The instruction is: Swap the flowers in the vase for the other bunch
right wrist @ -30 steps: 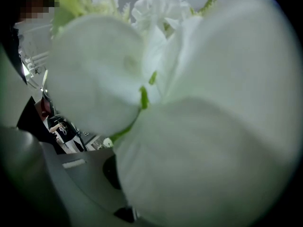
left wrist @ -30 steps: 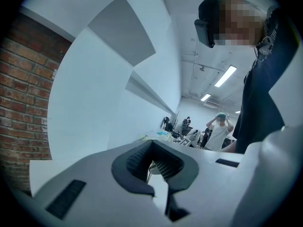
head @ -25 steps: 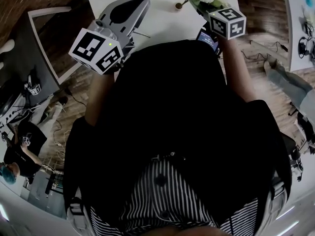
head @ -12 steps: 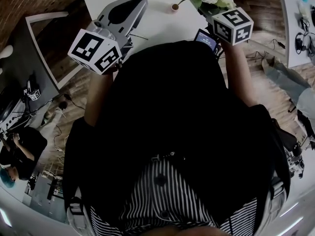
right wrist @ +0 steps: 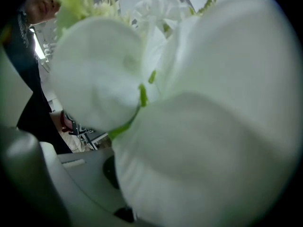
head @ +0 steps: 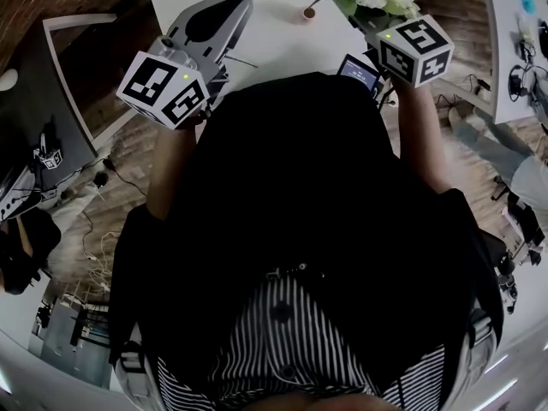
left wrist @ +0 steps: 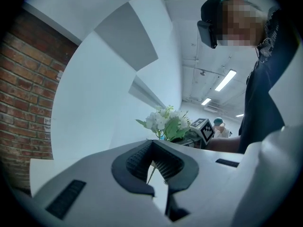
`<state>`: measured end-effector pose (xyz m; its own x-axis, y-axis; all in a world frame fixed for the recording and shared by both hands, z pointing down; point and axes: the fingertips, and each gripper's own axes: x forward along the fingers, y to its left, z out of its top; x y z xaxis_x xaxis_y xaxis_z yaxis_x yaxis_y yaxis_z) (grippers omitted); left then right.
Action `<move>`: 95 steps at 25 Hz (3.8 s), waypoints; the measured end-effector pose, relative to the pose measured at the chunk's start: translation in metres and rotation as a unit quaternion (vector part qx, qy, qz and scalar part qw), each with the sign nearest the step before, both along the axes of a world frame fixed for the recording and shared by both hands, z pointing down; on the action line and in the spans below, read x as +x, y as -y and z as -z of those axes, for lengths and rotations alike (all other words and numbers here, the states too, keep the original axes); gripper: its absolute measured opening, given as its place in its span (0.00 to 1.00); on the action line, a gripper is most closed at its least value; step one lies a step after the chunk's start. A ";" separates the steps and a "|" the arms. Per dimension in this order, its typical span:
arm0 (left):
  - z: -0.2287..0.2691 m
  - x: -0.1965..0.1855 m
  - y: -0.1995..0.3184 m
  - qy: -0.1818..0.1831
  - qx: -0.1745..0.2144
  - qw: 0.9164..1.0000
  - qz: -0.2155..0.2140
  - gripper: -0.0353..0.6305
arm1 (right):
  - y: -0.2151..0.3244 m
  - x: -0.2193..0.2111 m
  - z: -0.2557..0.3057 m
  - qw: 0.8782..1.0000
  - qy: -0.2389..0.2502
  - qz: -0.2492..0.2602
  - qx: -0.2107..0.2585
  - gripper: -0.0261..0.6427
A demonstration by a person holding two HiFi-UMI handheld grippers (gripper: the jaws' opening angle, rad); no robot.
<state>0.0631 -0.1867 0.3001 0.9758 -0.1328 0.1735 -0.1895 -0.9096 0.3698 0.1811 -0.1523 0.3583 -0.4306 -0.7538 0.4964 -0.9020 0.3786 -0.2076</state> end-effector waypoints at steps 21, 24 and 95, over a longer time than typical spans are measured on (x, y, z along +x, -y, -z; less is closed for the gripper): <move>-0.020 -0.068 0.018 -0.002 -0.032 0.994 0.107 0.06 | 0.023 -0.090 -0.063 0.976 0.023 0.155 -0.153 0.06; -0.023 -0.077 0.015 0.009 -0.039 0.992 0.117 0.06 | 0.024 -0.096 -0.087 0.969 0.034 0.157 -0.188 0.06; -0.073 -0.229 -0.018 0.027 -0.094 0.953 0.286 0.06 | 0.045 -0.282 -0.290 0.889 -0.047 0.270 -0.368 0.44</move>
<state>-0.1662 -0.1686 0.3728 0.7425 -0.6017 0.2944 -0.6574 -0.5702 0.4926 -0.1009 -0.1974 0.6487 -0.5620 0.0936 0.8218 -0.6560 0.5548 -0.5118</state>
